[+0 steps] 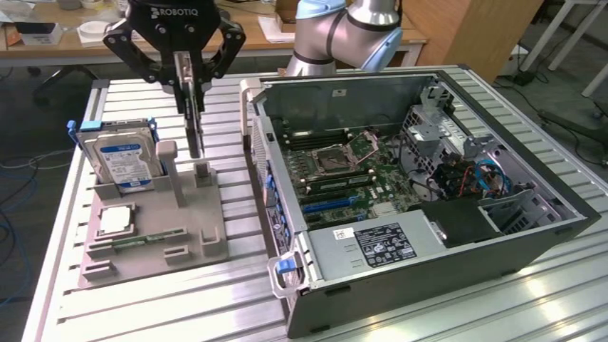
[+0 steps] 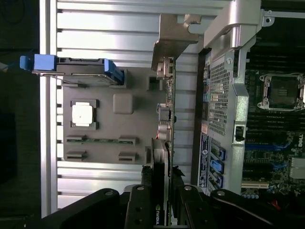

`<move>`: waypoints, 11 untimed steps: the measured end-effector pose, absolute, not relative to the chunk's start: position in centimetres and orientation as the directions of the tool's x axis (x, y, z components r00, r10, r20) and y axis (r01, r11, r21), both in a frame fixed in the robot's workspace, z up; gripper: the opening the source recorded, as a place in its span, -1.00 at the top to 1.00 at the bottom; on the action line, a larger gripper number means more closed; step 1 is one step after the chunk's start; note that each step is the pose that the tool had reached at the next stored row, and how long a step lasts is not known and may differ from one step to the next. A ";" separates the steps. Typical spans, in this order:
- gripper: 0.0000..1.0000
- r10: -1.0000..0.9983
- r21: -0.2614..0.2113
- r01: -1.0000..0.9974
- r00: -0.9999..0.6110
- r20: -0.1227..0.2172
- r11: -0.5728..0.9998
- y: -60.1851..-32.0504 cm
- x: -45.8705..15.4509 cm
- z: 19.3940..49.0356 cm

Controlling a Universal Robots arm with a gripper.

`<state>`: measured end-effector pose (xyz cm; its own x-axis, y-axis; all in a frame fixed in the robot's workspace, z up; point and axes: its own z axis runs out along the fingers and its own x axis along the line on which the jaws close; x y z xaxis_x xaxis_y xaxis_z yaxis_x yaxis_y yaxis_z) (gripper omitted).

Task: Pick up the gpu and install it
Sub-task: 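Pick up the gpu and move the gpu toward the slot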

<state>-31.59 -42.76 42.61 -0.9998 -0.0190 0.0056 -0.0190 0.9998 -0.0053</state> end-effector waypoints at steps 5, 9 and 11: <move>0.47 -0.019 -0.005 -0.019 -1.000 0.005 1.000 -42.8 -30.5 42.6; 0.47 -0.019 -0.005 -0.019 -1.000 0.006 1.000 -42.8 -29.6 42.6; 0.47 -0.019 -0.005 -0.019 -1.000 0.006 1.000 -42.8 -29.3 42.6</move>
